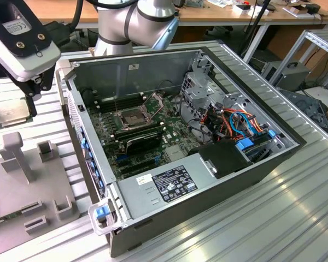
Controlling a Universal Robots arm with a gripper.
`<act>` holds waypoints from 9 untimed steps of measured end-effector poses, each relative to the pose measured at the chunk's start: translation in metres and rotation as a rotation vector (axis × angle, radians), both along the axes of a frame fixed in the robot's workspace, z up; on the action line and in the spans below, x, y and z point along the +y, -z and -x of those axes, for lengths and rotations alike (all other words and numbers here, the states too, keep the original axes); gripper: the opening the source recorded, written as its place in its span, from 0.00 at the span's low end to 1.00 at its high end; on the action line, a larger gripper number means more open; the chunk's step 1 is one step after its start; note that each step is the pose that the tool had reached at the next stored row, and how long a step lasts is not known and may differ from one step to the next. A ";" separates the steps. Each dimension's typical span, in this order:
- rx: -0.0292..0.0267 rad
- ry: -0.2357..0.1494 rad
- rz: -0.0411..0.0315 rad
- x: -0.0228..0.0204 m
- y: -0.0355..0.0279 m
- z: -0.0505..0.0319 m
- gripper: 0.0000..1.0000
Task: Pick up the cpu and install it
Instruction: 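Pick up the cpu and move it towards the insertion slot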
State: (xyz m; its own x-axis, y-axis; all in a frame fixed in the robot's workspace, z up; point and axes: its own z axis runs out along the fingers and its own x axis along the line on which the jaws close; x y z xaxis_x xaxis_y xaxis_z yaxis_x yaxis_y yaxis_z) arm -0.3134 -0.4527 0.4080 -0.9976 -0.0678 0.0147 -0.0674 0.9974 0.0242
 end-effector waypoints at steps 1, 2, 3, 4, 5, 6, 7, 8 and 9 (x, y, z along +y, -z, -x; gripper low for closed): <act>0.0000 0.000 0.0000 0.0000 0.0000 -0.0013 0.55; 0.0001 0.000 0.0000 0.0000 0.0000 -0.0027 0.55; 0.0001 0.000 0.0000 0.0000 0.0000 -0.0040 0.55; 0.0000 0.000 0.0000 0.0000 0.0000 -0.0060 0.55; 0.0000 0.000 -0.0001 0.0000 0.0000 -0.0071 0.55; 0.0000 0.000 0.0000 0.0000 0.0000 -0.0082 0.55; 0.0000 0.000 -0.0001 0.0000 0.0000 -0.0095 0.55; 0.0000 0.000 0.0000 0.0000 0.0000 -0.0106 0.55; 0.0000 0.000 0.0000 0.0000 0.0000 -0.0132 0.55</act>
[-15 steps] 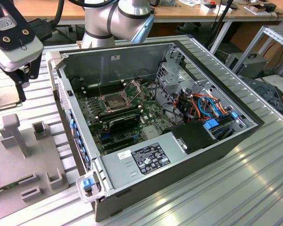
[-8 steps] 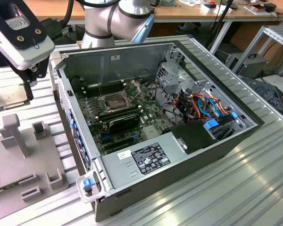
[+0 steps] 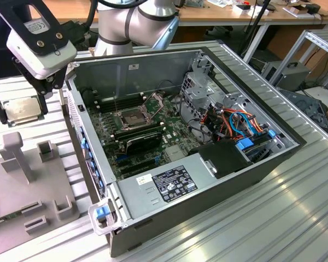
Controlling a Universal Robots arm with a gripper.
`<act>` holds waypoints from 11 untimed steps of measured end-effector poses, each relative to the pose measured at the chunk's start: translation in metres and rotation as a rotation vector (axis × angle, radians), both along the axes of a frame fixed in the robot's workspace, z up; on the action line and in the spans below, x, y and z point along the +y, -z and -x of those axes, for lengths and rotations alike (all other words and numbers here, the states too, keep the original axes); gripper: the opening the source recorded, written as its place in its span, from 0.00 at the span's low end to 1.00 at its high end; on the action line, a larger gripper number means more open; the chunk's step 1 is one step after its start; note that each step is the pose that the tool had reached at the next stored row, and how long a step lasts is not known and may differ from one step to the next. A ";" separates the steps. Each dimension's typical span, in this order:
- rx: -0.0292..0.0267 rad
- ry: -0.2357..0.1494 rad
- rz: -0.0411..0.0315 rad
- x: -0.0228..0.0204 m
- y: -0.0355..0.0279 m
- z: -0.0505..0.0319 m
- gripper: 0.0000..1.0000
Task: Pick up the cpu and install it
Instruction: 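Pick up the cpu and move it towards the insertion slot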
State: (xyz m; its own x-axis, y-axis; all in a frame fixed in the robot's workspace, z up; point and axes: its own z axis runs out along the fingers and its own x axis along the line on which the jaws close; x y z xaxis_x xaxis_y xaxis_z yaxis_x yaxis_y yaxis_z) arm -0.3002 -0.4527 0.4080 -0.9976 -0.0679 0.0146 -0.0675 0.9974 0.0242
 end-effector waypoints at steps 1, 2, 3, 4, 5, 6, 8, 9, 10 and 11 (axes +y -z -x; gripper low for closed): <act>0.0002 0.000 0.0000 0.0000 0.0000 -0.0016 0.55; 0.0001 0.000 0.0000 0.0000 0.0000 -0.0026 0.55; 0.0001 0.000 0.0000 0.0000 0.0000 -0.0039 0.55; 0.0001 0.000 0.0001 0.0000 0.0000 -0.0051 0.55; 0.0001 0.000 0.0001 0.0000 0.0000 -0.0063 0.55; 0.0000 0.000 0.0000 0.0000 0.0000 -0.0079 0.55; 0.0000 0.000 0.0000 0.0000 0.0000 -0.0104 0.55; 0.0001 0.000 0.0000 0.0000 0.0000 -0.0115 0.55; 0.0000 0.000 -0.0001 0.0000 0.0000 -0.0139 0.55; 0.0000 0.000 0.0000 0.0000 0.0000 -0.0150 0.55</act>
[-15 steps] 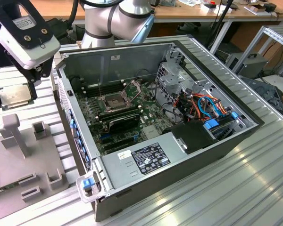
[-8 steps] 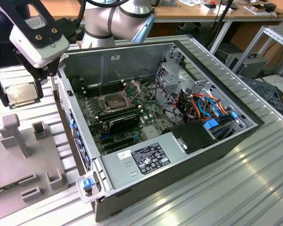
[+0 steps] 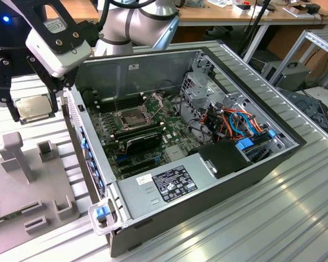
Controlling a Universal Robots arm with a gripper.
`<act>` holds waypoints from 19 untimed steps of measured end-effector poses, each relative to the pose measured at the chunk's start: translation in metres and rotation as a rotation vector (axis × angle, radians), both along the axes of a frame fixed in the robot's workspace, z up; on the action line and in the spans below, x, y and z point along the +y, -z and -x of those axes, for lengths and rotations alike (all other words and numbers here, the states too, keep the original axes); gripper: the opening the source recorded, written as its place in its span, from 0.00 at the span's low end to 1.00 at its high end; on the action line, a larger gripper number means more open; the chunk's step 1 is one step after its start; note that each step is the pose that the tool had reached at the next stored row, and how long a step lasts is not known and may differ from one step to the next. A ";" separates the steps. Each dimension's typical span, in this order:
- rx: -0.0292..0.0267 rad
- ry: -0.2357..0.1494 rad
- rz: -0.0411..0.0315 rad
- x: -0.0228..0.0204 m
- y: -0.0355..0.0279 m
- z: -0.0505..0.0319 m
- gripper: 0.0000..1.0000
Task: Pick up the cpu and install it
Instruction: 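Pick up the cpu and move it towards the insertion slot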
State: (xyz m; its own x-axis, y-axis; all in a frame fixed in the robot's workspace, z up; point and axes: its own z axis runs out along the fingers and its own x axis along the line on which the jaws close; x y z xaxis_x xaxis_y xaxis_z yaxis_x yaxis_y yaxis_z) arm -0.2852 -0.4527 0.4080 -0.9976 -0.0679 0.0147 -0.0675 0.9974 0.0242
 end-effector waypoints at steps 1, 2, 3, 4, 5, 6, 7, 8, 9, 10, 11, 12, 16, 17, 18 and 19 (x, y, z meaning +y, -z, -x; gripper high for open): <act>0.0001 0.000 0.0000 0.0000 0.0000 -0.0012 0.55; 0.0001 0.000 0.0001 0.0000 -0.0001 -0.0027 0.55; 0.0001 0.000 0.0001 0.0000 0.0000 -0.0038 0.55; 0.0001 0.000 0.0000 0.0000 0.0000 -0.0056 0.55; 0.0001 0.000 0.0000 0.0000 0.0000 -0.0069 0.55; 0.0001 0.000 0.0001 0.0000 0.0000 -0.0079 0.55; 0.0000 0.000 0.0001 0.0000 0.0000 -0.0093 0.55; 0.0001 0.000 0.0000 0.0000 0.0000 -0.0104 0.55; 0.0001 0.000 0.0001 0.0000 -0.0001 -0.0122 0.55; 0.0000 0.000 0.0001 0.0000 0.0000 -0.0133 0.55; 0.0000 0.000 0.0001 0.0000 0.0000 -0.0145 0.55; -0.0001 0.000 0.0000 0.0000 0.0000 -0.0158 0.55; 0.0000 0.000 0.0001 0.0000 0.0000 -0.0226 0.55; -0.0001 0.000 0.0000 0.0000 0.0000 -0.0240 0.55; 0.0000 0.000 0.0000 0.0000 0.0000 -0.0265 0.55; 0.0001 0.000 0.0001 0.0000 -0.0001 -0.0289 0.55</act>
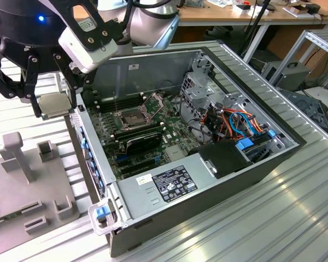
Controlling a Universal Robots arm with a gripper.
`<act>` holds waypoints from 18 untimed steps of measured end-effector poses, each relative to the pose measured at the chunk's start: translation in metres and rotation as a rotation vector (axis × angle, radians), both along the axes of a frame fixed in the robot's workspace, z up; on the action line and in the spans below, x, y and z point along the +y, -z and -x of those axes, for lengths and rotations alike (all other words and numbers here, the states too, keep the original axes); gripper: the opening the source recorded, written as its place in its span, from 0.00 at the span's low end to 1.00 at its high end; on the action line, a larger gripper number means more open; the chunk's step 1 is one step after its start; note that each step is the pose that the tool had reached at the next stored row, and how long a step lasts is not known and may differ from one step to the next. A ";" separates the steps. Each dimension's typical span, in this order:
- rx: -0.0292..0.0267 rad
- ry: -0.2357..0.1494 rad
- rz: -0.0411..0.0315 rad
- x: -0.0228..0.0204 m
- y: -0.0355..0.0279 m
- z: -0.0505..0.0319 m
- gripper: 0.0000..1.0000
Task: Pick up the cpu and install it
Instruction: 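Pick up the cpu and move it towards the insertion slot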
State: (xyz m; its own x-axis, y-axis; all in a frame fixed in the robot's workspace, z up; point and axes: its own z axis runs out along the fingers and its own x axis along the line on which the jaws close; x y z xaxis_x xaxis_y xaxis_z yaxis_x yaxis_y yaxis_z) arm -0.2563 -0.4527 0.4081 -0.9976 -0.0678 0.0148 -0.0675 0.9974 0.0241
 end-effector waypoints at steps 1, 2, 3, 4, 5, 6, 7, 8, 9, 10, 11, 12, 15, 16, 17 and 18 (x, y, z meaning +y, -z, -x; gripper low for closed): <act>0.0000 0.000 0.0000 0.0000 0.0000 -0.0017 0.55; 0.0000 0.000 0.0000 0.0000 0.0000 -0.0028 0.55; 0.0000 0.000 -0.0001 0.0000 0.0000 -0.0053 0.55; 0.0000 0.000 -0.0001 0.0000 0.0000 -0.0066 0.55; 0.0000 0.000 0.0000 0.0000 0.0000 -0.0080 0.55; 0.0000 0.000 0.0000 0.0000 0.0000 -0.0101 0.55; 0.0000 0.000 0.0000 0.0000 0.0000 -0.0122 0.55; -0.0001 0.000 -0.0001 0.0000 0.0001 -0.0143 0.55; 0.0000 0.000 0.0000 0.0000 0.0000 -0.0160 0.55; -0.0001 0.000 -0.0001 0.0000 0.0001 -0.0171 0.55; -0.0001 0.000 -0.0001 0.0000 0.0001 -0.0183 0.55; -0.0001 0.000 0.0000 0.0000 0.0000 -0.0194 0.55; -0.0001 0.000 0.0000 0.0000 0.0000 -0.0240 0.55; 0.0000 0.000 0.0000 0.0000 0.0000 -0.0251 0.55; 0.0000 0.000 0.0000 0.0000 0.0000 -0.0262 0.55; -0.0001 0.000 0.0000 0.0000 0.0000 -0.0287 0.55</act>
State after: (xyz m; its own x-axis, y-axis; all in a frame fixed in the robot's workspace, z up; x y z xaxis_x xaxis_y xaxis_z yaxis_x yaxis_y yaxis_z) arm -0.2277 -0.4527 0.4080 -0.9976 -0.0678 0.0147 -0.0674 0.9974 0.0242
